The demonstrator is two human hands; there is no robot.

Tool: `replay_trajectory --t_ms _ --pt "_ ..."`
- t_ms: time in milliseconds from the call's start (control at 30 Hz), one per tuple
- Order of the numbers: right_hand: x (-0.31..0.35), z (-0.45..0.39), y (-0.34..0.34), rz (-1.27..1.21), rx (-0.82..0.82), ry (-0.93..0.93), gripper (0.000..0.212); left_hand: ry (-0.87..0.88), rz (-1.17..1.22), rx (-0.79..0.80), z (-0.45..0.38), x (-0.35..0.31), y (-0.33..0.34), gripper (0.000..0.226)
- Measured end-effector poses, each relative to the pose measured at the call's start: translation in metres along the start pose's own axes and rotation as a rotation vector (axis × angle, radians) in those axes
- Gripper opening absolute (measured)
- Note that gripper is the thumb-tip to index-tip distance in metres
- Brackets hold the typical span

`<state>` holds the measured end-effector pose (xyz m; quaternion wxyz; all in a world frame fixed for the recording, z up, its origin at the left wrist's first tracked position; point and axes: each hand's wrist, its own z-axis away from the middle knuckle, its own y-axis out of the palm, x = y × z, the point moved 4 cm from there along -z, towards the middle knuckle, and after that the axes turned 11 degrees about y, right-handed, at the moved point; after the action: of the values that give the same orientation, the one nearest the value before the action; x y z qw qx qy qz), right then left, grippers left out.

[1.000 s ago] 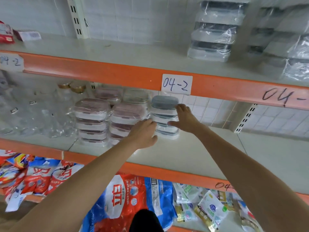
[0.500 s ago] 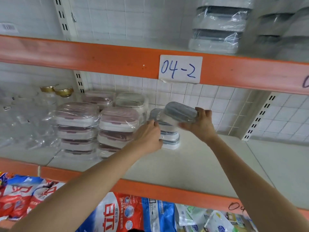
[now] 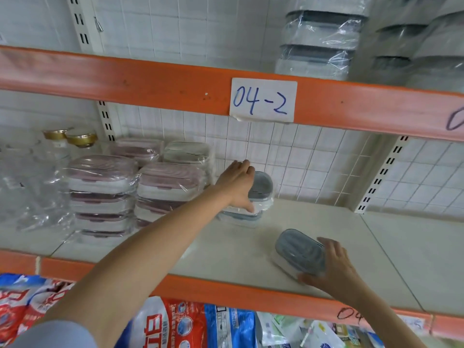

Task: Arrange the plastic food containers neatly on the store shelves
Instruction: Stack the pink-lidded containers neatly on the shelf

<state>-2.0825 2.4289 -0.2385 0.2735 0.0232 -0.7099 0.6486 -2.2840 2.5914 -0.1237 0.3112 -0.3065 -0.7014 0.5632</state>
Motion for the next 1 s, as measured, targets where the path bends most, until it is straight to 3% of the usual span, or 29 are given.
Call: replay_trajectory --t_ms 67,167,333,467,733,1000 --pt "0.01 -0.002 0.006 0.186 0.063 -0.033 0.11 0.035 0.04 -0.09 0.017 -0.019 0.0 0.092" --pt "0.019 -0.004 0.008 0.219 0.095 0.022 0.106 0.042 0.092 -0.103 0.05 -0.04 0.014 0.097" --pt "0.037 0.004 -0.003 0.219 0.178 0.138 0.097 -0.029 0.193 0.141 0.102 -0.05 0.037 0.1" --pt "0.056 0.028 -0.021 0.242 0.102 0.161 0.089 -0.041 0.195 0.256 0.13 -0.054 0.031 0.101" --pt "0.096 0.099 -0.08 0.285 0.188 0.058 0.082 0.009 0.204 0.341 0.187 -0.073 -0.04 0.096" --pt "0.136 0.165 -0.145 0.161 0.15 0.058 0.089 -0.102 0.231 0.166 0.25 -0.079 -0.146 0.1"
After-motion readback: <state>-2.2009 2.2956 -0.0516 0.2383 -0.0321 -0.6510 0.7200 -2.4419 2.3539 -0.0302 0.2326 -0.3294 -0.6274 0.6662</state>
